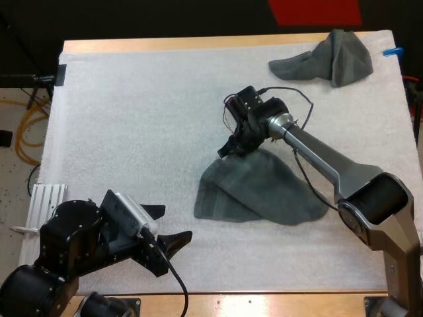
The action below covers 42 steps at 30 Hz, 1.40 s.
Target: Pick towel from pile fold and stack
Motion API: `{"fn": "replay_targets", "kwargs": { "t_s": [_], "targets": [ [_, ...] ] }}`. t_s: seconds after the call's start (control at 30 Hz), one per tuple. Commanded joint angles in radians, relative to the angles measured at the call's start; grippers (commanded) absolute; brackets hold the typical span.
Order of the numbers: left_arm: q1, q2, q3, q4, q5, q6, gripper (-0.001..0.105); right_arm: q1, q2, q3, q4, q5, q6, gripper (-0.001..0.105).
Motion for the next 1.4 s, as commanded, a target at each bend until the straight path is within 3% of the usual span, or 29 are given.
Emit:
{"fn": "replay_targets", "kwargs": {
  "t_s": [0.0,0.13,0.17,0.37,0.53,0.73,0.93,1.2,1.37],
  "targets": [
    [-0.004,-0.005,-0.001,-0.002,0.008,-0.007,0.072,0.001,0.009,-0.006,0.005,-0.013,-0.013,0.026],
    [-0.004,-0.005,-0.001,-0.002,0.008,-0.007,0.072,0.001,0.009,-0.006,0.023,0.088,-0.014,0.002],
    [-0.004,-0.005,-0.001,-0.002,0.008,-0.007,0.072,0.001,0.006,-0.006,0.028,0.123,-0.016,0.0],
    [-0.004,-0.005,0.001,-0.002,0.006,0.028,0.072,-0.015,-0.034,-0.006,0.065,0.296,-0.067,0.0],
    [-0.004,0.007,0.001,-0.002,0.006,0.052,0.072,-0.071,-0.066,-0.006,0.086,0.372,-0.035,0.0],
    [-0.004,0.053,0.001,-0.002,0.0,0.125,0.072,-0.201,-0.07,-0.006,0.15,0.347,0.052,0.0],
    [-0.004,0.185,0.001,-0.027,-0.098,0.231,0.072,-0.299,-0.07,-0.006,0.218,0.251,0.055,0.0],
    [-0.004,0.479,-0.001,-0.331,-0.186,0.201,0.072,-0.325,-0.07,-0.006,0.227,0.205,0.055,0.0],
    [-0.004,0.7,-0.063,-0.476,-0.267,0.165,0.072,-0.325,-0.07,-0.006,0.227,0.191,0.055,0.0]
  ]
}}
